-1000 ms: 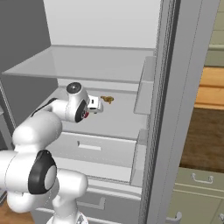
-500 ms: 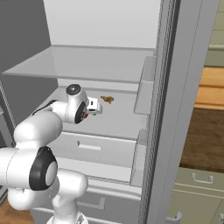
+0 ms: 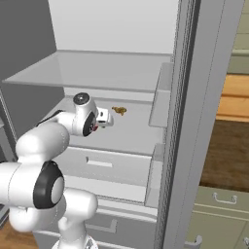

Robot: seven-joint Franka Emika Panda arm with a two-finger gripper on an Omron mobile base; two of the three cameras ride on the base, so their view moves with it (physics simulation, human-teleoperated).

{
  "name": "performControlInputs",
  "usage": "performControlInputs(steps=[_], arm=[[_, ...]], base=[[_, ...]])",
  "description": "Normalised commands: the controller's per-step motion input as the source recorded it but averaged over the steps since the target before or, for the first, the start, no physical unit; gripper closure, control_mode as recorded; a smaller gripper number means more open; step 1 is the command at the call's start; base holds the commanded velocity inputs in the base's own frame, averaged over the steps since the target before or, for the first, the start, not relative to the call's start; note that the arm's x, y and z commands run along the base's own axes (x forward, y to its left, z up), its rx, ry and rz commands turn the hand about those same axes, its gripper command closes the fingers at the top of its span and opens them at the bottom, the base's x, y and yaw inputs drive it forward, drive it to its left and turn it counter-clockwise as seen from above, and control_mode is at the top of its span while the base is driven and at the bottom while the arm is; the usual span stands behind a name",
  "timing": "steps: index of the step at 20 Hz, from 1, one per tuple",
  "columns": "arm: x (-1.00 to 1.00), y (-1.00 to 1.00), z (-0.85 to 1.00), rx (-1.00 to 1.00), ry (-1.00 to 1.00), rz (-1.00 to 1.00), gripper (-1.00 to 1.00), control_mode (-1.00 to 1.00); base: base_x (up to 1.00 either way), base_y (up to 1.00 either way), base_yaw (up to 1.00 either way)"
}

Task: Take the strawberry from the fridge and place it on top of the pancake, located on the dining counter.

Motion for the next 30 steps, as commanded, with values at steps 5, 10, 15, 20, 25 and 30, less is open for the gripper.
performControlInputs(steps=[5,10,15,20,25,30], arm=[[-0.06,0.01,-0.24,0.00,0.01,0.00,1.00,-1.00],[-0.36,0.00,-0.14,0.00,0.00,-0.05,1.00,-1.00],[-0.67,0.02,0.01,0.00,0.00,-0.12,1.00,-1.00],[-0.81,0.00,0.42,0.06,0.00,-0.10,1.00,-1.00],[-0.69,0.00,0.78,0.16,0.05,-0.04,1.00,-1.00],[-0.81,0.00,0.48,0.03,0.14,-0.03,1.00,-1.00]], base=[[0.00,0.00,0.00],[0.00,0.00,0.00],[0.00,0.00,0.00],[0.00,0.00,0.00],[0.00,0.00,0.00],[0.00,0.00,0.00]])
